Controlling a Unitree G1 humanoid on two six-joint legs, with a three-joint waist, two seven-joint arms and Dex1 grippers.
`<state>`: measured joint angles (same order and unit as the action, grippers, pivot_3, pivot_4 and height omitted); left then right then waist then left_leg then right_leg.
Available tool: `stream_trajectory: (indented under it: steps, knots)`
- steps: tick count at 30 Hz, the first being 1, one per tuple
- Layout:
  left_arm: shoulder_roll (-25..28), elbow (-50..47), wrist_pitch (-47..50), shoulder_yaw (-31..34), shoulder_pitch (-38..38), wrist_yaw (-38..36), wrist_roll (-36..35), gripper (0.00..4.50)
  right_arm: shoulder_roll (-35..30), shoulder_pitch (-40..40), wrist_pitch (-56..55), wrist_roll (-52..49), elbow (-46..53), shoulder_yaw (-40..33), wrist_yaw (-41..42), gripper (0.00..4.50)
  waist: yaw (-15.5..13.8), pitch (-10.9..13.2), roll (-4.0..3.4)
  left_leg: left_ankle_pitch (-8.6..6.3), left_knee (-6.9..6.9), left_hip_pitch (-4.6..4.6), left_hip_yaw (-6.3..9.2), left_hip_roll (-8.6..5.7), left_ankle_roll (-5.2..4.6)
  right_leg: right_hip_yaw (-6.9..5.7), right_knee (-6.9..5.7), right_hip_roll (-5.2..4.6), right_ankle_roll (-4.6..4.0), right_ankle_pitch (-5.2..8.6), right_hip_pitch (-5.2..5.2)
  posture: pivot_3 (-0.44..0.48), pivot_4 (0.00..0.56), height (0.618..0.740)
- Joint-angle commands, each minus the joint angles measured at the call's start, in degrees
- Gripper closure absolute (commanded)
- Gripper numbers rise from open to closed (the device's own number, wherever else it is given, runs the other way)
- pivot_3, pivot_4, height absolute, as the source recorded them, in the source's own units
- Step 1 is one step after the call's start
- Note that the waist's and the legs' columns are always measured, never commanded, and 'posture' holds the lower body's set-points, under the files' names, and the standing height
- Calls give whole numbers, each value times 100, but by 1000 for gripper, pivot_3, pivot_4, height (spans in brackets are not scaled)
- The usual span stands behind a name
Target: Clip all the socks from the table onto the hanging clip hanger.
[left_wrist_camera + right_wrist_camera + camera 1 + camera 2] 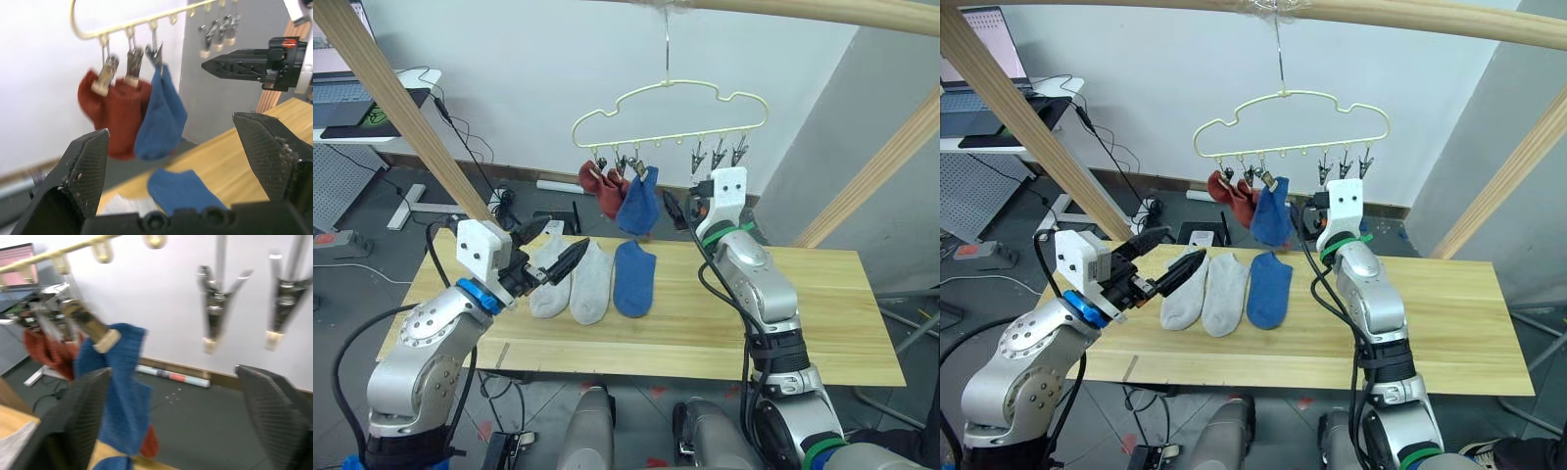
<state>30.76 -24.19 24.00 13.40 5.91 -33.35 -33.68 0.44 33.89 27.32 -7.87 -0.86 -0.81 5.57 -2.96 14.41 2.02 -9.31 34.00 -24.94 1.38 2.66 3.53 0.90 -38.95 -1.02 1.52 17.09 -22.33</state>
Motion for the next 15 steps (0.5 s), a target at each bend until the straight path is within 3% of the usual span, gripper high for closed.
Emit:
stream_trajectory:
  steps: [1,15]
  knots:
    - [-52,39,-341,-34,217,-70,138,0,-98,254,-305,12,-12,-108,-20,907,12,0,0,0,0,0,1,1,0,-2,-2,0,0,0,0,153,169,740]
    - [-294,-208,-129,-158,282,-14,-160,0,-188,918,-862,-28,-822,-86,111,907,140,-3,2,1,1,0,6,1,0,-7,-11,1,0,-2,2,158,166,740]
